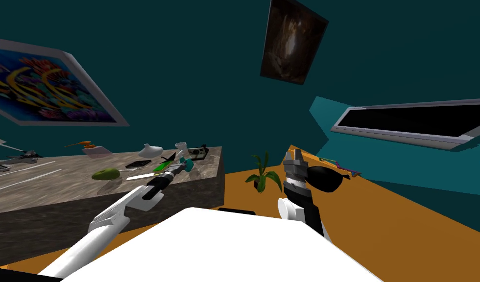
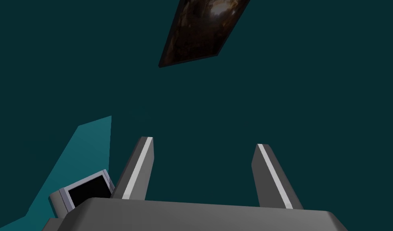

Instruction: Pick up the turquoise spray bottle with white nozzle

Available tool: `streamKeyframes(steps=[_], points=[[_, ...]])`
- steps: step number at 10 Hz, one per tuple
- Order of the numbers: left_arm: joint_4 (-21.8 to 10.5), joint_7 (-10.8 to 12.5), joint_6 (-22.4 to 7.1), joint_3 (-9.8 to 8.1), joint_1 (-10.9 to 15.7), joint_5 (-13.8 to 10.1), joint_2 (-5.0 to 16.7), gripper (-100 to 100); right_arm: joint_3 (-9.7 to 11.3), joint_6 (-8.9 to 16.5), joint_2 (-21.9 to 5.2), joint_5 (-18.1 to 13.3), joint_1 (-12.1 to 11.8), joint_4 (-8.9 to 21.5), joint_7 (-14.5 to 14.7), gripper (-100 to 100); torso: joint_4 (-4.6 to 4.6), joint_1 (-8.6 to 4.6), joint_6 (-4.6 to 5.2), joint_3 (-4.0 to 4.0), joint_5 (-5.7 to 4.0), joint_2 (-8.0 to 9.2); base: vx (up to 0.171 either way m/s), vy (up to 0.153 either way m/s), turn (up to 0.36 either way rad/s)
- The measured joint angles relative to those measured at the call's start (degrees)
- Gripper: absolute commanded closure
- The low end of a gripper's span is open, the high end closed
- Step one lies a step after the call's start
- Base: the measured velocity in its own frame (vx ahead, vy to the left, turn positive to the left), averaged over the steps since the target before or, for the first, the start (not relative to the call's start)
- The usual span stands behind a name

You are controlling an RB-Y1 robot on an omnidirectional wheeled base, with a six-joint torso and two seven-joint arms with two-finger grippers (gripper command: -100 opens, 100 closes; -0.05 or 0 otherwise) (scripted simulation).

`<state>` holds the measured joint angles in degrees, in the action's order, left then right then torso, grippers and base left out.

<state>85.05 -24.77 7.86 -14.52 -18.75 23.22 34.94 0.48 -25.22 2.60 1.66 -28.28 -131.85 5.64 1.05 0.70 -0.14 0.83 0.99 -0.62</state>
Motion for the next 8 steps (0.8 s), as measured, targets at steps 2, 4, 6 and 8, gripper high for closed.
streamKeyframes(steps=[2,4,6,8], points=[[3.2,0.7,-0.4,-0.79,-3.3,-0.1,0.3,100,0.0,0.0,0.0,0.0,0.0,0.0,0.0,0,0.01,0.03,0.01,0.02,0.00,-0.03,0.023,0.009,0.007],[6.1,1.2,-1.1,-1.61,-5.6,0.1,0.2,100,0.0,0.0,0.0,0.0,0.0,0.0,0.0,0,0.00,0.00,0.03,0.01,-0.02,-0.03,0.054,0.010,-0.049],[9.8,1.8,-2.0,-2.24,-8.8,0.2,0.1,100,0.0,0.0,0.0,0.0,0.0,0.0,0.0,0,0.02,-0.01,0.03,0.03,-0.01,-0.03,0.026,0.007,0.011],[11.0,1.6,-1.8,-2.34,-9.6,0.3,-0.3,0,0.0,0.0,0.0,0.0,0.0,0.0,0.0,0,-0.01,-0.03,0.05,-0.03,-0.01,0.06,0.000,0.000,0.000]])
